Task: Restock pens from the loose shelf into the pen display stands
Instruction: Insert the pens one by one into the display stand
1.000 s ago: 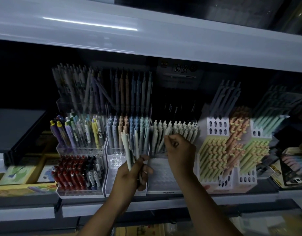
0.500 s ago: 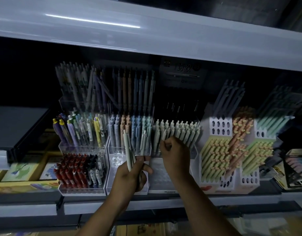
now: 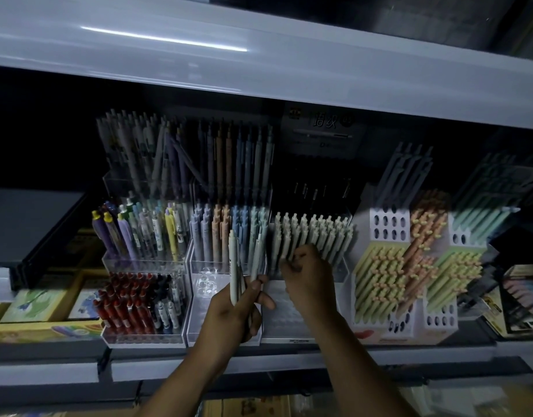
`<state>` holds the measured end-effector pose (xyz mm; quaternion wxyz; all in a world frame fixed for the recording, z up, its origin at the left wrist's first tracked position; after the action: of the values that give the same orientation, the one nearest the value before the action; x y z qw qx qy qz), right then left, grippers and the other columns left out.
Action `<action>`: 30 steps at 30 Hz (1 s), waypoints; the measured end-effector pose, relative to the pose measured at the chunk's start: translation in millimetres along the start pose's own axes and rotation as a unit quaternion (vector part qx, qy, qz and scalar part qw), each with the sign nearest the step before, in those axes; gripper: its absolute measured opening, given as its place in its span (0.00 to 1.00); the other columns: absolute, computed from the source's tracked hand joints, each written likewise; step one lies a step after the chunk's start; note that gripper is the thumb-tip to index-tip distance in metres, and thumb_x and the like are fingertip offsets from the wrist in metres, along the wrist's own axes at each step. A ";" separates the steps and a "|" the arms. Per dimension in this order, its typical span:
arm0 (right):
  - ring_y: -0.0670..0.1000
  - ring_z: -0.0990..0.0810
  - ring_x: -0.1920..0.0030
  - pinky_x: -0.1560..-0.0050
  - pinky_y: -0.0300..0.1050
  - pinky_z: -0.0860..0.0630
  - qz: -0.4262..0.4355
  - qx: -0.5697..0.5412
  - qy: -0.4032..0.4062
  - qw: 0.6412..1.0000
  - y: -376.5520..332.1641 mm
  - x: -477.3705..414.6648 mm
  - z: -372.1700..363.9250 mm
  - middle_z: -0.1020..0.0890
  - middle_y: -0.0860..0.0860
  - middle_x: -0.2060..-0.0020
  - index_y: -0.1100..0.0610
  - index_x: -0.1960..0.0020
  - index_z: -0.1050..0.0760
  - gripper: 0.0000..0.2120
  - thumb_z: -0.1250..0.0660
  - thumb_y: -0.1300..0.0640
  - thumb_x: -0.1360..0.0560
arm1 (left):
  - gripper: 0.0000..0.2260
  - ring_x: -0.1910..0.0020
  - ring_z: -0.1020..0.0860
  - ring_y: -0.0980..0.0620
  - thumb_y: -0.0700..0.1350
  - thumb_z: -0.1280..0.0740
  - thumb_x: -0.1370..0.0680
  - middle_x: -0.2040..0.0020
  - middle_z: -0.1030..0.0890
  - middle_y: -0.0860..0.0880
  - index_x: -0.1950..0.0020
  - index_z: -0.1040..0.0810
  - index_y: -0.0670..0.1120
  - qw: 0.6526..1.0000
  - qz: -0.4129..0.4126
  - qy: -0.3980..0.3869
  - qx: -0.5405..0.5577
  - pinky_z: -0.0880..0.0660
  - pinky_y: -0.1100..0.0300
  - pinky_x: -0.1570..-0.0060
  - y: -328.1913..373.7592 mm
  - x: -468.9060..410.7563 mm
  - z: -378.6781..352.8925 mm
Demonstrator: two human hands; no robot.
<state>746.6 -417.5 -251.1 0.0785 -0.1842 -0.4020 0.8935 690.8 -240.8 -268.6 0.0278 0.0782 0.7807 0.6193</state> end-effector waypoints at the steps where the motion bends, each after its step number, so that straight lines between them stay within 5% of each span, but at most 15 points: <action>1: 0.52 0.18 0.65 0.64 0.52 0.19 -0.027 -0.030 -0.015 0.999 4.6 3.4 -1.4 0.19 0.48 0.63 0.50 0.54 0.28 0.07 0.29 0.53 0.23 | 0.18 0.79 0.36 0.49 0.50 0.38 0.17 0.75 0.30 0.39 0.52 0.16 0.38 1.000 0.002 0.001 -0.001 0.38 0.59 0.73 -1.0 -0.3 -0.2; 7: 0.45 0.24 0.73 0.69 0.42 0.29 0.004 -0.177 -0.087 0.980 -24.0 27.2 2.7 0.20 0.49 0.70 0.54 0.58 0.22 0.11 0.31 0.50 0.20 | 0.16 0.79 0.35 0.48 0.51 0.37 0.18 0.72 0.28 0.33 0.55 0.15 0.44 1.000 -0.006 -0.003 -0.017 0.36 0.58 0.73 -0.2 -3.7 -2.3; 12: 0.43 0.19 0.66 0.65 0.38 0.27 0.020 -0.201 -0.143 0.969 -42.8 34.1 2.8 0.16 0.46 0.65 0.53 0.56 0.20 0.09 0.26 0.49 0.24 | 0.19 0.81 0.34 0.52 0.47 0.38 0.16 0.78 0.28 0.45 0.58 0.17 0.36 0.998 0.004 -0.008 -0.066 0.35 0.60 0.74 -5.4 -4.8 -8.0; 17: 0.42 0.24 0.72 0.67 0.36 0.30 0.014 -0.194 -0.120 0.974 -37.7 30.4 8.8 0.21 0.43 0.73 0.55 0.62 0.21 0.10 0.28 0.56 0.23 | 0.17 0.81 0.33 0.52 0.45 0.39 0.16 0.76 0.23 0.46 0.55 0.16 0.38 0.996 0.013 -0.019 -0.081 0.35 0.61 0.76 -10.5 -5.0 -15.7; 22: 0.53 0.29 0.77 0.74 0.50 0.30 -0.001 -0.263 0.014 0.965 -20.4 11.5 51.7 0.27 0.54 0.77 0.60 0.61 0.22 0.12 0.30 0.57 0.21 | 0.12 0.77 0.28 0.48 0.46 0.41 0.15 0.58 0.15 0.39 0.42 0.21 0.41 0.999 0.046 0.003 -0.005 0.36 0.61 0.77 -18.0 -6.5 -4.7; 26: 0.64 0.28 0.72 0.68 0.60 0.28 0.049 -0.192 0.113 0.974 -6.8 -2.9 72.3 0.29 0.62 0.73 0.60 0.62 0.26 0.16 0.31 0.52 0.20 | 0.13 0.78 0.40 0.52 0.46 0.41 0.15 0.72 0.33 0.45 0.45 0.21 0.39 0.998 0.056 0.028 0.005 0.45 0.57 0.72 -22.9 -7.6 3.9; 30: 0.56 0.26 0.71 0.68 0.52 0.29 0.093 -0.103 0.128 0.982 -11.8 -5.3 69.1 0.27 0.57 0.73 0.60 0.64 0.27 0.16 0.31 0.54 0.20 | 0.14 0.78 0.43 0.52 0.48 0.40 0.15 0.73 0.38 0.47 0.44 0.21 0.40 0.997 0.066 0.039 0.004 0.45 0.59 0.72 -22.0 -7.9 6.4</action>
<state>724.2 -458.8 -198.8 0.0269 -0.3410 -0.4595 0.8197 697.6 -240.7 -291.8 -0.0443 0.1055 0.7768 0.6193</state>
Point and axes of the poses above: each hand's wrist, its own x-axis away from the middle knuckle, its own z-axis out of the back of the hand, y = z × x, the point moved 9 cm from there along -x, towards the middle knuckle
